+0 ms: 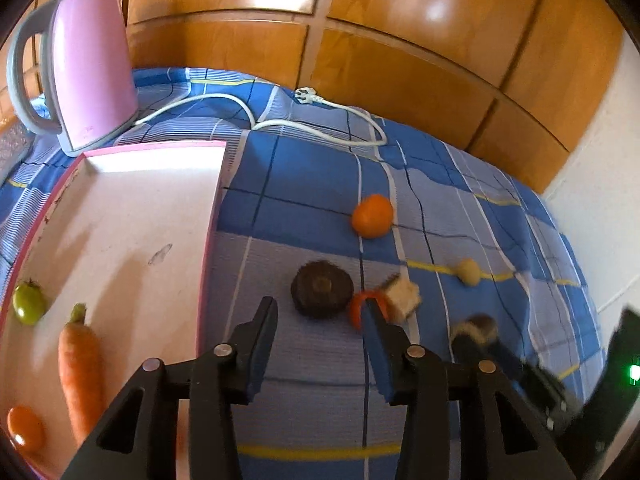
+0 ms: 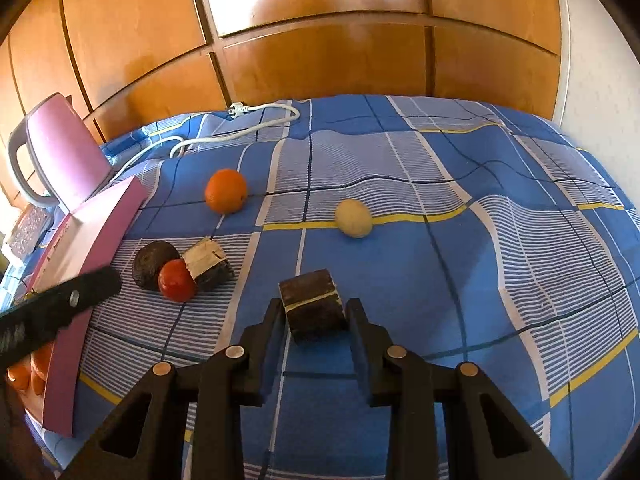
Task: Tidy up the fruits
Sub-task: 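Grasp the dark brown cube with the right tool while the left tool grasps the dark round piece, then lift the dark round piece with the left tool while the right tool lifts the cube, then carry both dark pieces over the tray and open both tools to drop them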
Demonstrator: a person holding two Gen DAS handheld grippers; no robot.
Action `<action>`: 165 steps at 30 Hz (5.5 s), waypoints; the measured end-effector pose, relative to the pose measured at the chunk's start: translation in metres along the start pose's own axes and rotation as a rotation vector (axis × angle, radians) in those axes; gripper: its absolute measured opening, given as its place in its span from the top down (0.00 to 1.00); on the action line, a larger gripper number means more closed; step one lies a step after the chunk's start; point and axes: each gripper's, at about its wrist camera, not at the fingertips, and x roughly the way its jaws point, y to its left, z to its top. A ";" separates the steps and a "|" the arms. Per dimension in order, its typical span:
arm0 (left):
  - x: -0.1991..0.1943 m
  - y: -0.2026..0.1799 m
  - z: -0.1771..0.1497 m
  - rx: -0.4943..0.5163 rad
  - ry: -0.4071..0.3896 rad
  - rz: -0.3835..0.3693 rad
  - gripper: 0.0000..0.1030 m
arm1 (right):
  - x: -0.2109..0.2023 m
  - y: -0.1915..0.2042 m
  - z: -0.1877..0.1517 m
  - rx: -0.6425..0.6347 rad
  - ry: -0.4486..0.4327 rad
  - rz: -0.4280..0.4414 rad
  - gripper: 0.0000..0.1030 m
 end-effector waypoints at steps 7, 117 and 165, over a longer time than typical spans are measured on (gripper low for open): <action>0.020 -0.003 0.019 -0.033 0.016 -0.006 0.52 | 0.004 0.006 -0.002 -0.039 0.001 -0.038 0.69; -0.054 -0.027 -0.096 0.208 -0.123 0.045 0.59 | -0.025 0.015 -0.030 -0.039 0.029 0.070 0.74; -0.123 0.157 -0.073 -0.219 -0.251 0.306 0.59 | -0.055 0.183 -0.015 -0.309 0.100 0.395 0.74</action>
